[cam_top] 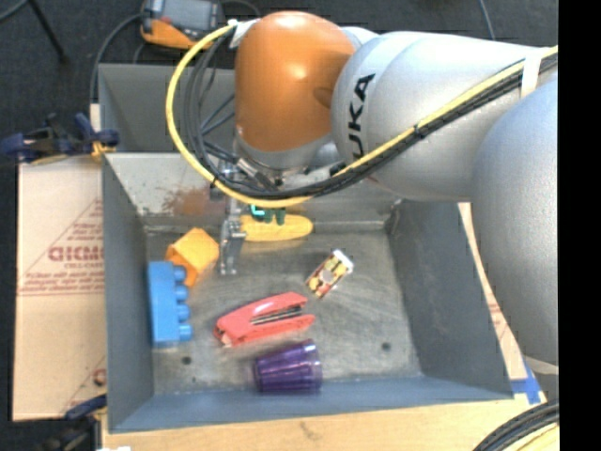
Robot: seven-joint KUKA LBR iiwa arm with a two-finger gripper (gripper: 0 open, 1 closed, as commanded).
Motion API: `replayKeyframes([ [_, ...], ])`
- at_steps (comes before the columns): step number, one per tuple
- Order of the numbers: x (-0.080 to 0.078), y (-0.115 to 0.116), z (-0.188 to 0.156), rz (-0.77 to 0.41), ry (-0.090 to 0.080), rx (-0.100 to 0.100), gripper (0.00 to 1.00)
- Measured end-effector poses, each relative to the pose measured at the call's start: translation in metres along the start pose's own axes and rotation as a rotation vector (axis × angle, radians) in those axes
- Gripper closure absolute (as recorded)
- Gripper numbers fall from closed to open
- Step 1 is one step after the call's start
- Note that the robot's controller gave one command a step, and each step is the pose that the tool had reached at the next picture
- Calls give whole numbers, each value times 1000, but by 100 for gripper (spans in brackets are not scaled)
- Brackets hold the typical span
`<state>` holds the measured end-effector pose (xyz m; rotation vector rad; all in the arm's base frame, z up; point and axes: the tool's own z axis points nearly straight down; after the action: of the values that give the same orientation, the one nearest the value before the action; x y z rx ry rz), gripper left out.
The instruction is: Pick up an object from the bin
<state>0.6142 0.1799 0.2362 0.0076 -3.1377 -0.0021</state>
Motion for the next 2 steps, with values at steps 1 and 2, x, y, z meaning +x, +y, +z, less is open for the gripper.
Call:
replayKeyframes([
  [1, -1, -1, -4, 3, -6, -1, 0],
  [2, 3, -49, 60, -61, -12, 1, 0],
])
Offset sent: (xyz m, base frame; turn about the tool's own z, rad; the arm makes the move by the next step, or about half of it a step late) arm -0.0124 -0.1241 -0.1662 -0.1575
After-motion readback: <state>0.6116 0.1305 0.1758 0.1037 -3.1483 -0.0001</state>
